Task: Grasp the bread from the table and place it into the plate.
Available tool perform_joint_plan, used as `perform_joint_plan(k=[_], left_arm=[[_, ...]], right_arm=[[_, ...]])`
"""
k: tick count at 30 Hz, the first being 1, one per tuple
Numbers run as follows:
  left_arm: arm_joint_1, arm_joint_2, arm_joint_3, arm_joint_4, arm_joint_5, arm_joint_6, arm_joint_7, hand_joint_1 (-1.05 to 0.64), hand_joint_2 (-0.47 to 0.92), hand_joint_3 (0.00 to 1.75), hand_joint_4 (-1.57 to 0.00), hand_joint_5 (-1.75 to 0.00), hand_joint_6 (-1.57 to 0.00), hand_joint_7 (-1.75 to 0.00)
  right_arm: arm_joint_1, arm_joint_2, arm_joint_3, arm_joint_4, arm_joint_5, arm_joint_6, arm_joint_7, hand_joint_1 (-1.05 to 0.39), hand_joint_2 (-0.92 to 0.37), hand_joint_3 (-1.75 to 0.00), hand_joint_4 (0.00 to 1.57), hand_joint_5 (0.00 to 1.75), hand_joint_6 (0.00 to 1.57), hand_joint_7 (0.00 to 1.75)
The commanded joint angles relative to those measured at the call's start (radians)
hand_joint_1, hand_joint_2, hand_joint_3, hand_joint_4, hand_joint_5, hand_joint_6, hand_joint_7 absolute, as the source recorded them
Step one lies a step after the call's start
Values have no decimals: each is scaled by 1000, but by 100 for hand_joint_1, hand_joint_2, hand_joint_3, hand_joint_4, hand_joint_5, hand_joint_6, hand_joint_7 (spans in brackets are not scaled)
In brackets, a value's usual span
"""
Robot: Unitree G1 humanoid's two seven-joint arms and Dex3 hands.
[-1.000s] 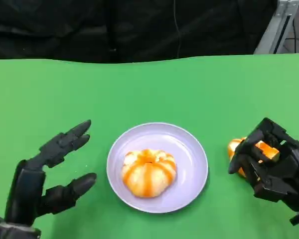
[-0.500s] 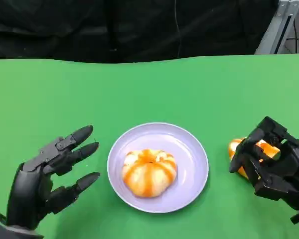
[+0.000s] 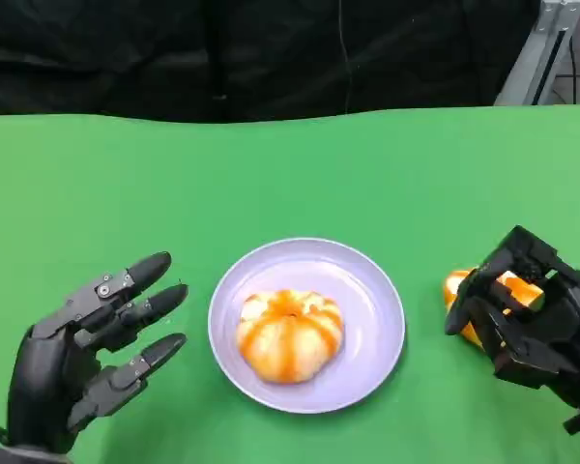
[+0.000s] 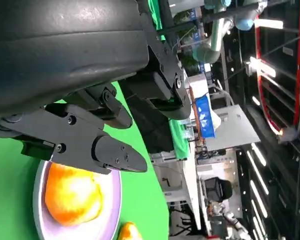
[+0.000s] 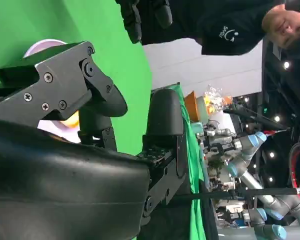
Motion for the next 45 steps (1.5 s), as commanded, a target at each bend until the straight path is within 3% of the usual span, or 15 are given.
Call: perform_joint_plan(k=[1, 45], left_arm=[[9, -1, 21, -22, -5, 15, -16, -9, 92, 10, -84, -2, -78, -4], [8, -24, 50, -26, 13, 23, -29, -7, 92, 11, -86, -1, -82, -1]], right_arm=[[-9, -11, -12, 5, 13, -4, 4, 6, -63, -115, 47, 175, 39, 156], [-11, -12, -13, 10, 12, -9, 7, 6, -63, -115, 47, 175, 40, 155]])
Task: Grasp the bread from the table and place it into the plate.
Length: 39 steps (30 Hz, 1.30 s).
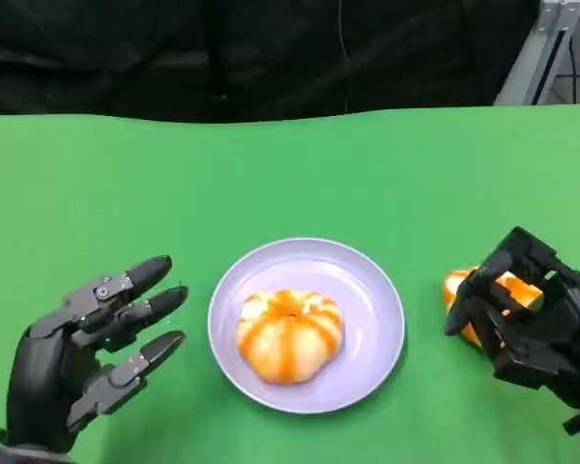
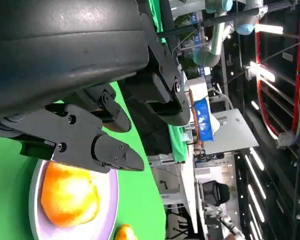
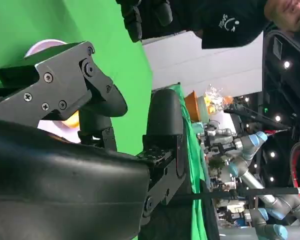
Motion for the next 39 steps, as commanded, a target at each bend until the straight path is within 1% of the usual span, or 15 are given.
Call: perform_joint_plan(k=[1, 24, 25, 26, 27, 28, 29, 31, 39], left_arm=[[7, 6, 11, -14, 3, 6, -7, -7, 92, 11, -86, -1, -82, -1], [7, 6, 11, -14, 3, 6, -7, -7, 92, 11, -87, 0, -82, -1], [15, 1, 18, -23, 31, 6, 26, -7, 92, 11, -87, 0, -82, -1], [21, -3, 24, -31, 54, 7, 51, -6, 92, 29, -98, -40, -100, -21], [25, -6, 28, -37, 71, 9, 69, -6, 92, 35, -90, -75, -101, -39], [28, -9, 31, -42, 82, 11, 80, -6, 92, 39, -84, -98, -99, -53], [29, -10, 31, -45, 86, 13, 84, -6, 92, 40, -82, -106, -99, -58], [30, -12, 33, -48, 93, 16, 89, -6, 92, 41, -81, -113, -98, -62], [32, -14, 34, -55, 98, 22, 92, -6, 92, 41, -80, -115, -96, -66]], right_arm=[[-9, -12, -13, 3, 12, -9, 4, 6, -63, -115, 47, 175, 40, 155], [-9, -11, -13, 3, 12, -9, 5, 6, -63, -115, 47, 175, 40, 155], [-12, -12, -14, 9, 11, -12, 5, 6, -63, -115, 47, 175, 40, 155], [-15, -13, -15, 13, 10, -14, 6, 6, -62, -115, 47, 175, 40, 155], [-17, -13, -16, 16, 9, -16, 6, 5, -62, -115, 48, 175, 40, 155], [-18, -14, -16, 18, 9, -17, 7, 5, -61, -114, 48, 175, 40, 155], [-18, -14, -16, 19, 9, -18, 7, 5, -61, -114, 48, 175, 40, 155], [-18, -14, -17, 20, 9, -19, 7, 5, -61, -114, 48, 175, 41, 155], [-19, -14, -17, 21, 9, -20, 8, 5, -61, -115, 48, 175, 41, 154]])
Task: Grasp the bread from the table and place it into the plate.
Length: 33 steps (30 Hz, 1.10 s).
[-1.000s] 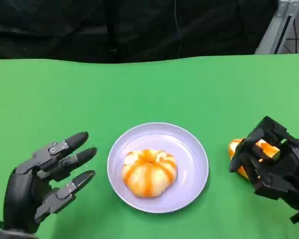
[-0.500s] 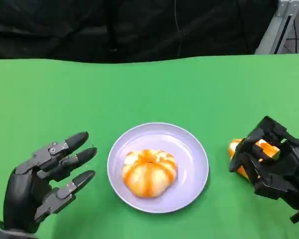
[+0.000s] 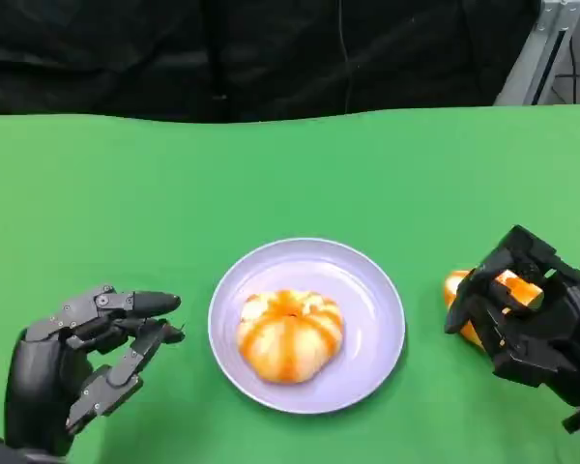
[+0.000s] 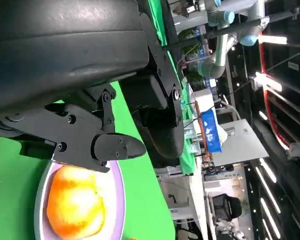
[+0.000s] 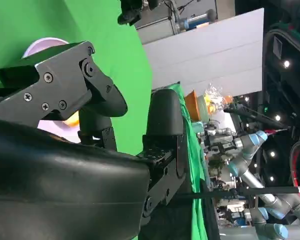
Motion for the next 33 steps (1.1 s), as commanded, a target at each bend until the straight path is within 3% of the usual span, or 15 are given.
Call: perform_joint_plan(k=[1, 2, 4, 7, 33], left_arm=[[9, 5, 8, -12, 8, 7, 12, -6, 92, 41, -80, -115, -96, -67], [15, 4, 11, -27, 9, 10, 18, -6, 92, 42, -79, -119, -95, -70], [23, 4, 15, -47, 11, 16, 27, -6, 92, 44, -73, -137, -83, -96], [28, 2, 15, -58, 13, 23, 31, -6, 92, 44, -72, -142, -79, -103], [41, 6, 13, -86, 22, 38, 24, -4, 92, 42, -71, -137, -77, -103]], right_arm=[[-8, -14, -14, 3, 9, -14, 6, 5, -61, -115, 48, 175, 41, 154], [-10, -15, -15, 10, 5, -23, 7, 5, -61, -114, 48, 175, 41, 154], [-13, -17, -15, 21, 0, -36, 8, 2, -60, -113, 48, 175, 42, 153], [-15, -18, -15, 28, 2, -43, 12, 1, -59, -113, 49, 175, 42, 153], [-30, -18, -35, 64, 17, -49, 45, 0, -65, -102, 48, 175, 46, 144]])
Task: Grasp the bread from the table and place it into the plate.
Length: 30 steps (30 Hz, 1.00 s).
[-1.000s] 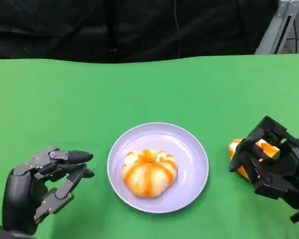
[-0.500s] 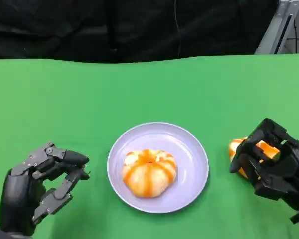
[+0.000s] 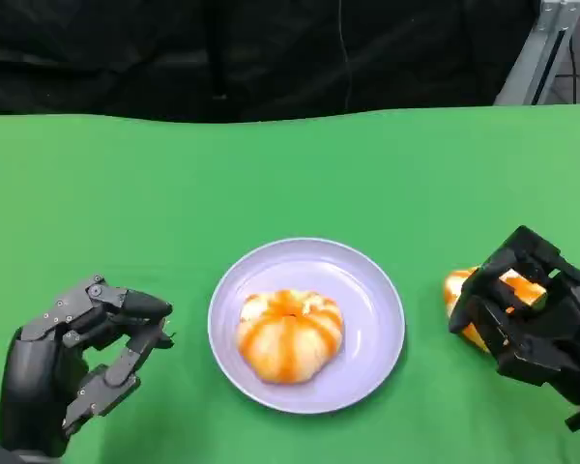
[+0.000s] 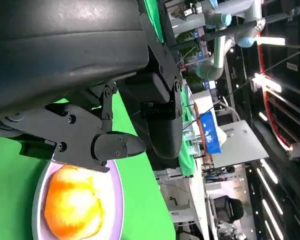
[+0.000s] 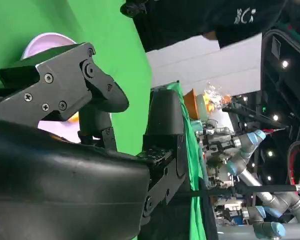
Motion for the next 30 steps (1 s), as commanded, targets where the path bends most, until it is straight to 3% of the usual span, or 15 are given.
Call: perform_joint_plan(k=[1, 30], left_arm=[[10, 8, 7, -9, -3, 0, 4, -4, 92, 42, -71, -137, -77, -103], [12, 11, 7, -16, -1, 2, 3, -5, 92, 43, -71, -137, -77, -104]], right_arm=[[-5, -16, -15, -4, 15, -2, 7, 0, -65, -102, 48, 175, 46, 144], [-3, -9, -13, -14, 4, -8, -8, 1, -63, -104, 48, 175, 48, 144]])
